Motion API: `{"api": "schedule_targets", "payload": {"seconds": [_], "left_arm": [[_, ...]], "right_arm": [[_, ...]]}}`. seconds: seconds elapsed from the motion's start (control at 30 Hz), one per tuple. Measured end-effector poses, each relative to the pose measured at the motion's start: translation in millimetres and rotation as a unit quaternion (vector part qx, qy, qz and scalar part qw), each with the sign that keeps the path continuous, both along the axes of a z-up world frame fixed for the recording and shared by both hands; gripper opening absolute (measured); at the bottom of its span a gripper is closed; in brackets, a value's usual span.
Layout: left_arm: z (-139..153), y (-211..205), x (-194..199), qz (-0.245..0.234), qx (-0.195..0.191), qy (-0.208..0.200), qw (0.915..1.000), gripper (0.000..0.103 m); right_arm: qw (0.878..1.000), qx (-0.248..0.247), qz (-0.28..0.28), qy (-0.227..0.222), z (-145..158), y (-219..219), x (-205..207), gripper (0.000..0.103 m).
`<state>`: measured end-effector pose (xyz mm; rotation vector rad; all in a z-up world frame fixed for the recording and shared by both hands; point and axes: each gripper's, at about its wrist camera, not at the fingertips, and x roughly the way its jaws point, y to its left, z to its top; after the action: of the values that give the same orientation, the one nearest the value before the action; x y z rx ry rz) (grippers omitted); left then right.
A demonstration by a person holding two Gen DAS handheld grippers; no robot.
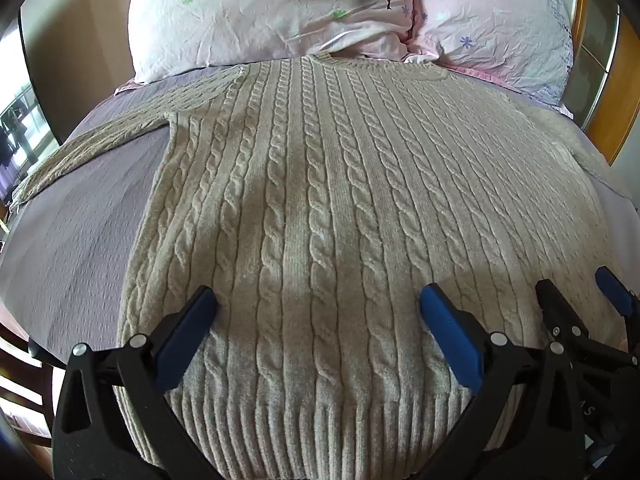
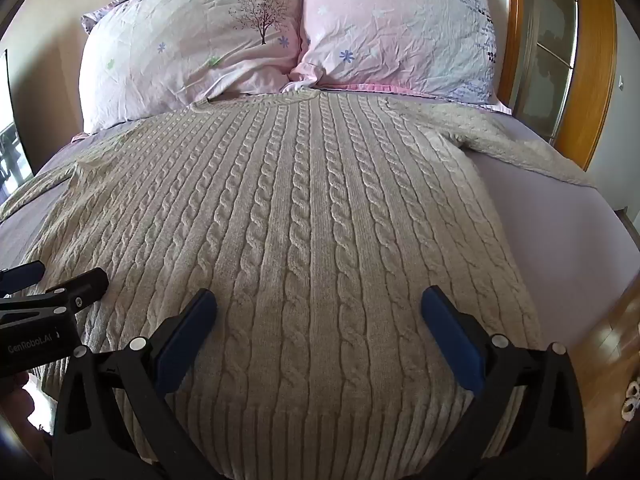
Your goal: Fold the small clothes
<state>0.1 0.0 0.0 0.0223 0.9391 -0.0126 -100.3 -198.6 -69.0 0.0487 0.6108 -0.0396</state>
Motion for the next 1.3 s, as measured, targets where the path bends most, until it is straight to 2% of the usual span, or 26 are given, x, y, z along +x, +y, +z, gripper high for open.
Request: {"api": "schedule_targets", "payload": {"seconds": [1.3], "left_arm": [[0.5, -0.1, -0.3, 0.000, 0.001, -0.007, 1.0000, 0.101]], "right_arm": [[1.000, -0.002, 0.000, -0.007, 0.7, -0.6, -2.7, 0.102]]}}
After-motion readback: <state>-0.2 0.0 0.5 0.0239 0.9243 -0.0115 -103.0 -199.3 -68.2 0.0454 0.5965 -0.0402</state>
